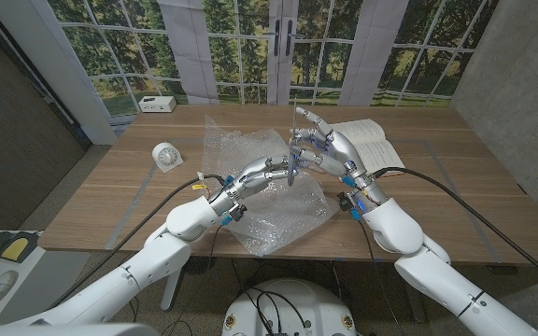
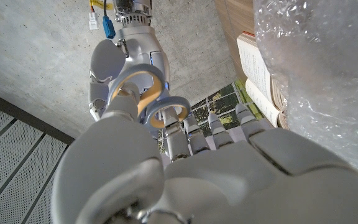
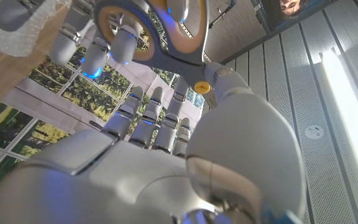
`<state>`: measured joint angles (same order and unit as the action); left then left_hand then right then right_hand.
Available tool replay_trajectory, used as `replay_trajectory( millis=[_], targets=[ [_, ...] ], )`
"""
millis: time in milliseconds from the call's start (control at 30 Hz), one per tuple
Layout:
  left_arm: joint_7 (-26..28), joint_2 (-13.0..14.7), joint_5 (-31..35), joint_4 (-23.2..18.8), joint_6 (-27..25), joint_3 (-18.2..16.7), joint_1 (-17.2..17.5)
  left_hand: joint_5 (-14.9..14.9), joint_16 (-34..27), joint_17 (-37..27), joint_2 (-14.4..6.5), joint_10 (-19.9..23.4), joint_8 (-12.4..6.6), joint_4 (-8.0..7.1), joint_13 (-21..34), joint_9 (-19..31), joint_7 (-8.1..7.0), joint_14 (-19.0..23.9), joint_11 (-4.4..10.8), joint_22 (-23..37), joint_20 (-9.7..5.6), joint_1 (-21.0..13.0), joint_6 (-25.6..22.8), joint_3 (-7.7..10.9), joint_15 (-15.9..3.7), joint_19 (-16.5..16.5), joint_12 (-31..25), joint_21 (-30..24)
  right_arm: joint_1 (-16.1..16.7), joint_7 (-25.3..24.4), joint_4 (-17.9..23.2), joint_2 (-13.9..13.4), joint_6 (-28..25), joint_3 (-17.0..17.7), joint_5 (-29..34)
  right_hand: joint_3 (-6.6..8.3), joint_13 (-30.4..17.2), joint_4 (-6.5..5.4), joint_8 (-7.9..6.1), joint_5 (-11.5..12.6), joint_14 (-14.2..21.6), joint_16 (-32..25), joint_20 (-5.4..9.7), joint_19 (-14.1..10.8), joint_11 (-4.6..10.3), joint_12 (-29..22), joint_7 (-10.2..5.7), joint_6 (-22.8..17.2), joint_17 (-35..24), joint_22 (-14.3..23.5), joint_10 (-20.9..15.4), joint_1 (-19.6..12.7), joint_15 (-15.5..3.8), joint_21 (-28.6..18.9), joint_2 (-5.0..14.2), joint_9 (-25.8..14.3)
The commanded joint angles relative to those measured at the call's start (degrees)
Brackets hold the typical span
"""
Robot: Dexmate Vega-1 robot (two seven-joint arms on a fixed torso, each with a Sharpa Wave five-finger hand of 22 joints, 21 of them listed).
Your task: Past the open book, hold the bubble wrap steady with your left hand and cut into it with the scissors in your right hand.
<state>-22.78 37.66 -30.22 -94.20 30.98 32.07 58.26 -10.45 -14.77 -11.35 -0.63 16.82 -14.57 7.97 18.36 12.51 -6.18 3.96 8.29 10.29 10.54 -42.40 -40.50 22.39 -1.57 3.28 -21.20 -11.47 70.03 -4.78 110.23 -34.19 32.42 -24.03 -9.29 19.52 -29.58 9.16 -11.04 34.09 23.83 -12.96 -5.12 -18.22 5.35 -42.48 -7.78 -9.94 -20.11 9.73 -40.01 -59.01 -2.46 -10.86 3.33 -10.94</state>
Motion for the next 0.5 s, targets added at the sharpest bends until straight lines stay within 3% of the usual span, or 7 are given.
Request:
replay_trajectory(
  millis=[33, 333, 500],
  targets=[
    [0.0, -0.6, -0.6, 0.1, 0.5, 0.2, 0.3, 0.2, -1.1, -0.6, -1.0, -0.6, -0.32, -0.07, 1.2, -0.1, -0.02, 1.7, -0.16, 0.2, 0.20, -0.1, -1.1, -0.58, 0.02, 1.3, -0.5, -0.8, -0.4, 0.6, -0.2, 0.1, -0.1, -0.8, -0.1, -0.29, -2.4, 0.10, -0.24, -0.1, -0.4, -0.3, 0.06, 0.2, 6.94, -0.3, 0.05, -0.5, -0.2, 0.1, -7.5, -2.6, -10.14, -0.1, 1.86, -0.1],
    [-0.6, -0.5, -0.8, 0.1, 0.2, 0.5, 0.1, 0.2, -3.4, -1.6, -1.6, -1.1, -1.08, 0.24, 3.9, 0.4, 0.19, 5.8, -1.42, 0.4, 0.23, -0.8, -3.6, -1.48, -1.18, 3.6, -1.6, -1.4, -0.2, 0.4, 0.0, 0.0, 0.0, -0.6, -0.1, -0.39, -2.3, 0.14, -0.25, -0.2, -0.5, -0.4, 0.03, 0.2, 6.93, -0.2, -0.08, -0.6, -0.3, 0.1, -7.5, -2.8, -10.14, -0.1, 1.90, -0.1],
    [-0.2, -0.5, -0.6, -0.2, 0.1, 0.4, 0.3, 0.3, -6.6, -3.5, -3.4, 4.3, -2.12, 0.92, 6.3, 1.8, 0.43, 11.0, 0.23, 0.5, 0.25, -3.2, -4.1, -1.46, -3.13, 4.8, -4.9, -1.6, -0.1, 0.4, 0.2, 0.0, 0.0, -0.5, -0.2, -0.45, -2.3, 0.09, -0.23, -0.2, -0.4, -0.4, 0.01, 0.2, 6.93, -0.2, -0.05, -0.7, -0.3, 0.1, -7.4, -2.8, -10.03, -0.1, 1.89, -0.1]
  ],
)
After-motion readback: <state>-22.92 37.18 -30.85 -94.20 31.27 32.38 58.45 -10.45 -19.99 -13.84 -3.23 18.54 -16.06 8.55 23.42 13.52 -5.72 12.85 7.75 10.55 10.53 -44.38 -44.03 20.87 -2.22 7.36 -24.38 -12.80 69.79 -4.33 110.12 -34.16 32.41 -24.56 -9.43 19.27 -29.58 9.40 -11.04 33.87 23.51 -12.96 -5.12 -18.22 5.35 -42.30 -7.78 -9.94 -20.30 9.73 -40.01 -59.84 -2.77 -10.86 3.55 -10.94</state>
